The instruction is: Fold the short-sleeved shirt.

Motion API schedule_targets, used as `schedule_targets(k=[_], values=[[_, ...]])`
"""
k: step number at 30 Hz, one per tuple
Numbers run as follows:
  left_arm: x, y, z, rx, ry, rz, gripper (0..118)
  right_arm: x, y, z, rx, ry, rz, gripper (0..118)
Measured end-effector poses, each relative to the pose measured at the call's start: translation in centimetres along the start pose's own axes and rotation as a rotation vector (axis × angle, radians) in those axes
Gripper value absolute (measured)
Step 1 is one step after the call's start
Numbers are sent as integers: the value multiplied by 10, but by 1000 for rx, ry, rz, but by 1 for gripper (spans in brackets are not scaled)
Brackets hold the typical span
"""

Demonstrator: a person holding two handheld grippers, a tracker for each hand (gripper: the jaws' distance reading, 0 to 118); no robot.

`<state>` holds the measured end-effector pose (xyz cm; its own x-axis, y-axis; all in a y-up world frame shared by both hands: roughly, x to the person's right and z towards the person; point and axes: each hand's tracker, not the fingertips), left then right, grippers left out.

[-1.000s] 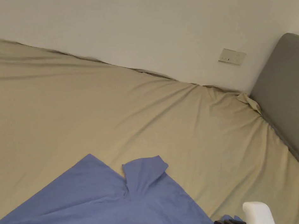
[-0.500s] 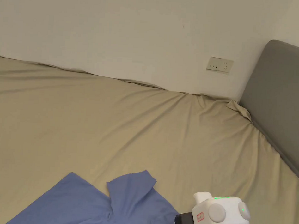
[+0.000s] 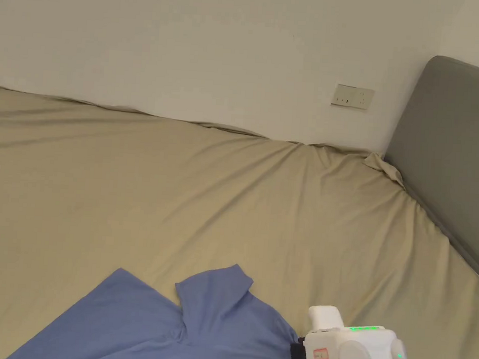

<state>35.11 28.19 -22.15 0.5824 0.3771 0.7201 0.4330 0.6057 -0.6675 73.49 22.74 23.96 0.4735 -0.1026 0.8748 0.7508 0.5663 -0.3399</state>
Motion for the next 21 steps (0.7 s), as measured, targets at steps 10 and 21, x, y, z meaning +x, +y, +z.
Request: schedule_targets(k=[10, 21], values=[[14, 24, 23, 91, -65, 58, 3, 5, 15, 178, 486, 197, -68, 5], [113, 179, 86, 361, -280, 43, 3, -19, 88, 375, 882, -318, 192, 5]])
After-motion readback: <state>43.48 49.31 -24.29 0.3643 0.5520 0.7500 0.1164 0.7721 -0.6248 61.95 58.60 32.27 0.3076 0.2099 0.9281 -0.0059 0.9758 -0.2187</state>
